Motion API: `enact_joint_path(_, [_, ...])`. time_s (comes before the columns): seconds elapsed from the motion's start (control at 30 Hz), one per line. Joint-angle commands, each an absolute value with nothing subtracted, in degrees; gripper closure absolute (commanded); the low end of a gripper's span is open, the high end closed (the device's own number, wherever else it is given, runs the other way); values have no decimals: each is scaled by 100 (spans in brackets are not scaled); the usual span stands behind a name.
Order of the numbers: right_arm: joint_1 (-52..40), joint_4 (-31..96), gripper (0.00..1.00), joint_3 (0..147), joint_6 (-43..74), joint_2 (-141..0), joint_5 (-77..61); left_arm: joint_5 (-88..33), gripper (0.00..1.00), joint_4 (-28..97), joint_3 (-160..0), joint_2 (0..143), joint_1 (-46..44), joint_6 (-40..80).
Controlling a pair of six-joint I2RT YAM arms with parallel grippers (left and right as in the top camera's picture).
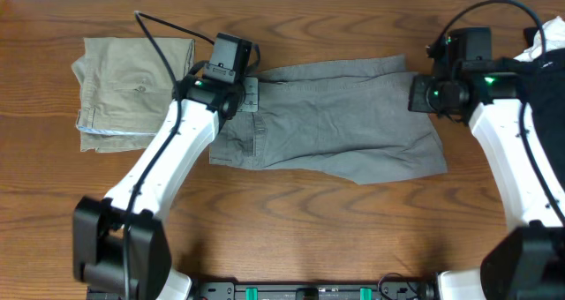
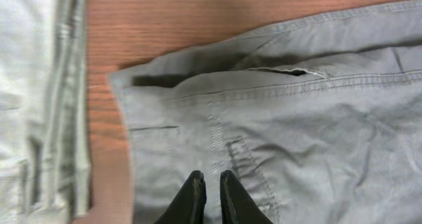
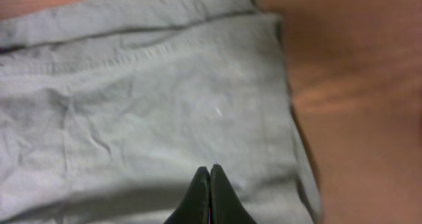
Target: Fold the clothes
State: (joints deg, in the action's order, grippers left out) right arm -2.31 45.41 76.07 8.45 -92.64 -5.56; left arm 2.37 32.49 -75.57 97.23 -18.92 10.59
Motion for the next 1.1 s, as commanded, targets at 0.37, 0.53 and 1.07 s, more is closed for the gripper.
enact_joint_path(0.37, [-460, 2322, 83, 7627, 250, -11111, -893, -237, 88, 2268, -7594, 10735, -1868, 738])
enact_joint_path(0.53, [-473, 2209, 52, 7627, -1013, -11262, -1052, -235, 86, 2137, -7594, 10726, -1859, 766])
enact_joint_path(1.07, [-801, 1955, 31, 7640, -4073, -10805, -2530, -454, 72, 2458, -7594, 9745, -491, 2368])
